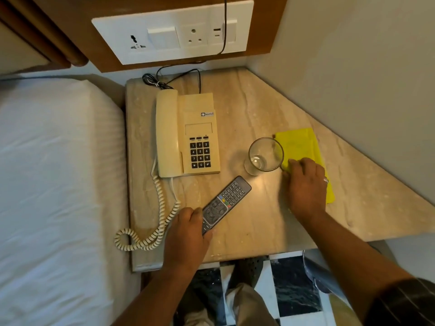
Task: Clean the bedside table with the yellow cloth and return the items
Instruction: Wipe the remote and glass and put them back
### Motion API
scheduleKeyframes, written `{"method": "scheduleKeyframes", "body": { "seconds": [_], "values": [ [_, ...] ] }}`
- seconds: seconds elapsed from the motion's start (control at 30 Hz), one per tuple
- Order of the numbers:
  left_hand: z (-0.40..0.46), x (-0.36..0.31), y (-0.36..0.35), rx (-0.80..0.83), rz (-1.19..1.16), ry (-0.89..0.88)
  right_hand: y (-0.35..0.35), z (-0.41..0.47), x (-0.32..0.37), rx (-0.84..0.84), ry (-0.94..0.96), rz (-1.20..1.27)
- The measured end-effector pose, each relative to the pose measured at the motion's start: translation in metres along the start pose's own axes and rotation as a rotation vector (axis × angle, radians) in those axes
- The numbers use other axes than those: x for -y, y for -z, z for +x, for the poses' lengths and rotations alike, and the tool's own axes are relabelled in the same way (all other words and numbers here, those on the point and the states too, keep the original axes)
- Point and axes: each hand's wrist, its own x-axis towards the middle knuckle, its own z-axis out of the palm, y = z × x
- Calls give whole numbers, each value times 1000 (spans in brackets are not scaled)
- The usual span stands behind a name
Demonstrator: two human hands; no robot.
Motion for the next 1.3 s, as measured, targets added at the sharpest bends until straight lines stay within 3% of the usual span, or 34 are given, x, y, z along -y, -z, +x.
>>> {"method": "scheduleKeyframes", "body": {
  "seconds": [0.27,0.37,0.5,0.6,0.67,0.87,1.03,1.2,1.3],
  "values": [
    [2,13,6,19,-88,-55,27,-65,43,49,-206,314],
    [4,20,3,31,-112,-94,25,-98,89,31,-89,316],
    [2,34,-1,14,-128,-188,-3,-112,140,4,234,246],
    [-5,44,-5,5,-132,-222,-24,-114,144,82,405,146],
    [-6,46,-5,9,-105,-222,-34,-113,133,49,446,157],
    [-7,38,-3,-22,-24,-232,-39,-116,125,-89,161,336],
    [-9,39,-3,-43,-22,-238,-29,-115,126,-117,-307,551],
    [-14,29,-1,39,-146,12,-13,-114,104,-129,-352,586],
    [-14,17,7,87,-146,-7,-5,-117,95,-110,-374,614]
  ]
}}
